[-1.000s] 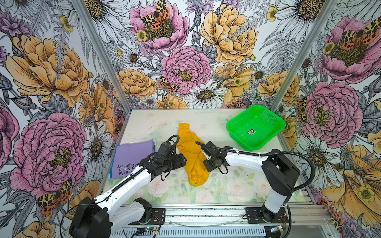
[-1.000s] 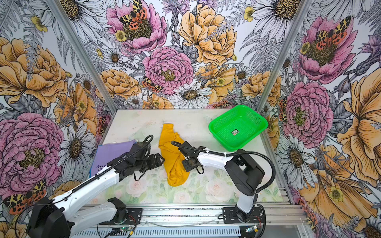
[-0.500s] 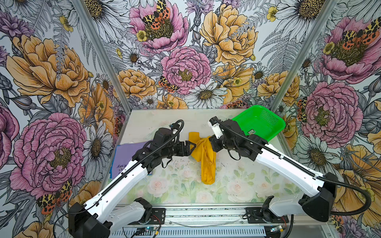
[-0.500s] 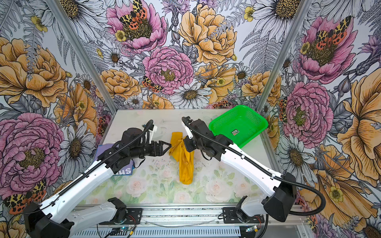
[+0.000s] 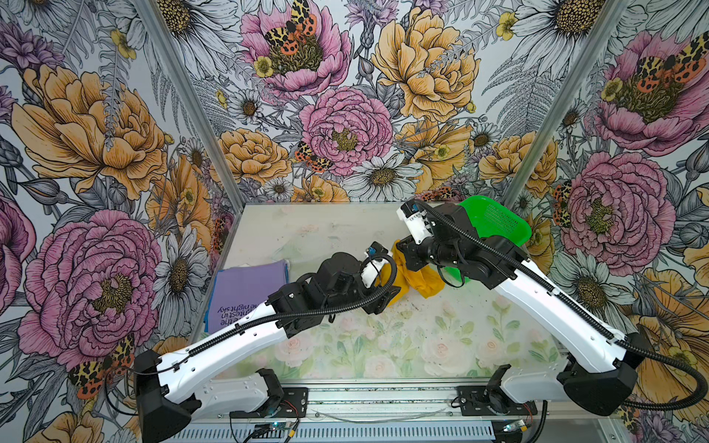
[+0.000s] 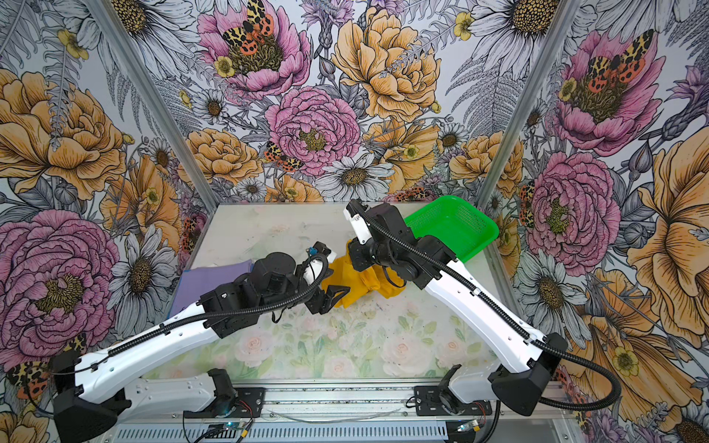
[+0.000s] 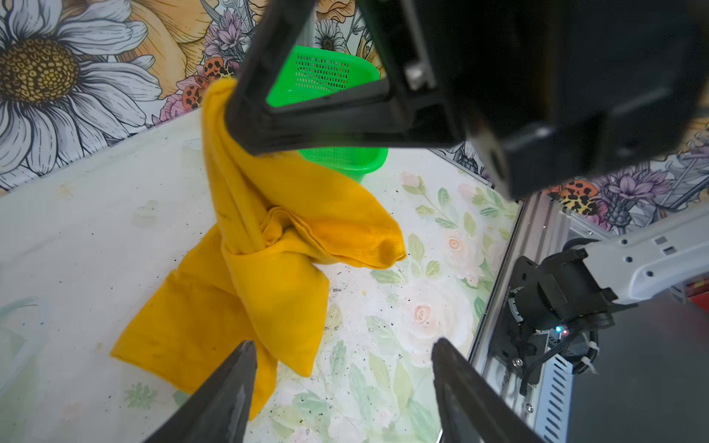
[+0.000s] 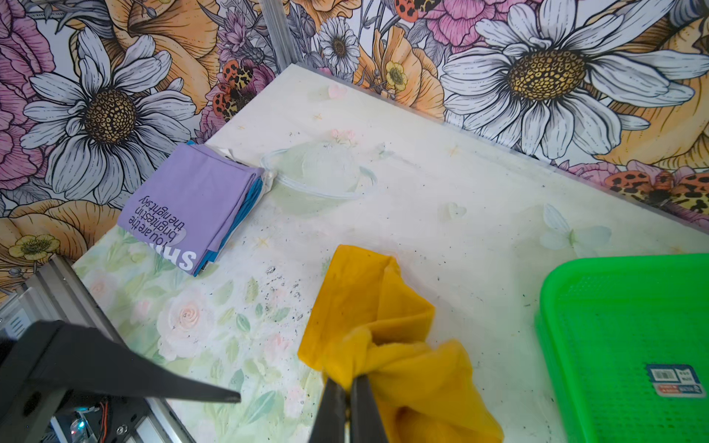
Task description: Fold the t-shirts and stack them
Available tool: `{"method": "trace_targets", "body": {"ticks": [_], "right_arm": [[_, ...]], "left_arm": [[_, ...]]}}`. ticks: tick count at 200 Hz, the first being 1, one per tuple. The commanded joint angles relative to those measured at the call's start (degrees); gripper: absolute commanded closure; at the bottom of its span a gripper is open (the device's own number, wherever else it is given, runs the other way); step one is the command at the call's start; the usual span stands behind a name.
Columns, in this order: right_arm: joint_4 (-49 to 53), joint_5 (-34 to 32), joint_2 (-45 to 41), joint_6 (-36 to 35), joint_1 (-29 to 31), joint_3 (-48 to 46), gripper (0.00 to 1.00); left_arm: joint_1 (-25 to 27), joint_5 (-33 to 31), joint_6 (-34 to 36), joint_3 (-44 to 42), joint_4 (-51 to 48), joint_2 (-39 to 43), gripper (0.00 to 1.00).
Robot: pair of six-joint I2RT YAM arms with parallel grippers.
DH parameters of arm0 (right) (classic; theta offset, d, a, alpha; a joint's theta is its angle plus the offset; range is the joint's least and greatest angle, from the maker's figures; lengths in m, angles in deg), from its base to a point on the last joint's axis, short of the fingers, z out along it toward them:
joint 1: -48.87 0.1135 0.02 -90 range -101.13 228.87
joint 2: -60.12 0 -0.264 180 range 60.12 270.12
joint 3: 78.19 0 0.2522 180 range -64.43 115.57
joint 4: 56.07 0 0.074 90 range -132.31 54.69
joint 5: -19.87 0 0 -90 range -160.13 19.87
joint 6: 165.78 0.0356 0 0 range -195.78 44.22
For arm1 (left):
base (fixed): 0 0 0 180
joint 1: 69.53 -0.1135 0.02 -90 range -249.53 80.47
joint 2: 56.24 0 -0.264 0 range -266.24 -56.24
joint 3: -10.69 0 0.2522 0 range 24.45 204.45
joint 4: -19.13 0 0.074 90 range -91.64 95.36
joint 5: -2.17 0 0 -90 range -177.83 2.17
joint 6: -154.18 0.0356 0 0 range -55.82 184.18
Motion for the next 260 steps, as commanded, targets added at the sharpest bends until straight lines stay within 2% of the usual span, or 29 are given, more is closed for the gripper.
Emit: {"method": "trace_targets", "body": {"ticks": [1,34,58,78,85,91,100,108,133,163,178,190,203,215,236,260], "right_arm": [[-0.6,1.1,0.1,0.9,0.1,2.7,1.0],[-0.7,1.4,1.4,1.8,-0.1,3.5,1.0],[-0.7,1.7,2.3,2.4,-0.1,3.9,1.0],[-0.7,1.7,2.7,2.7,-0.1,4.0,1.0],[-0.7,1.8,2.8,2.8,-0.1,4.0,1.0],[-0.7,1.8,2.9,2.8,-0.1,3.9,1.0],[-0.8,1.7,2.9,2.9,-0.1,3.7,1.0],[-0.8,1.4,3.0,3.0,-0.1,3.6,1.0],[-0.9,1.1,3.1,3.1,-1.6,3.1,1.0],[-1.7,2.6,6.0,1.4,-7.4,3.3,1.0],[-2.8,2.8,7.5,0.3,-10.7,3.7,0.77],[-3.4,1.9,7.5,-1.3,-12.3,3.7,0.45],[-3.6,1.2,5.9,-2.8,-12.7,2.9,0.28],[-3.7,4.0,3.4,-4.7,-12.7,0.6,0.19],[-4.4,12.0,-2.4,-6.0,-12.6,-7.6,0.14],[-8.5,18.5,-8.8,-4.9,-9.5,-19.3,0.12]], "left_arm": [[6.4,-13.5,8.6,-1.7,6.7,-0.5,0.27],[13.2,-25.0,14.3,-3.3,10.4,-4.5,0.27],[14.3,-32.1,16.3,-5.5,13.3,-7.5,0.29],[15.1,-37.4,18.6,-7.0,16.6,-9.8,0.35],[15.5,-40.1,19.8,-7.7,18.7,-10.7,0.38],[15.6,-41.1,21.1,-8.2,20.3,-11.6,0.47],[15.8,-43.6,22.5,-8.6,22.9,-12.8,0.7],[15.9,-44.7,23.9,-8.4,23.9,-13.7,1.0],[16.6,-46.8,27.0,-6.3,22.5,-12.2,1.0],[15.8,-45.9,26.0,-0.5,12.4,-2.0,1.0],[12.7,-44.4,24.2,5.2,7.0,2.6,1.0],[9.4,-41.7,23.2,9.9,3.7,5.3,1.0],[4.3,-34.4,21.4,15.5,0.0,6.9,1.0],[-0.4,-27.3,20.1,20.5,-2.5,7.1,1.0],[-6.8,-17.9,19.2,27.7,-6.3,5.1,1.0],[-10.9,-12.3,17.8,31.9,-7.2,2.8,1.0]]}}
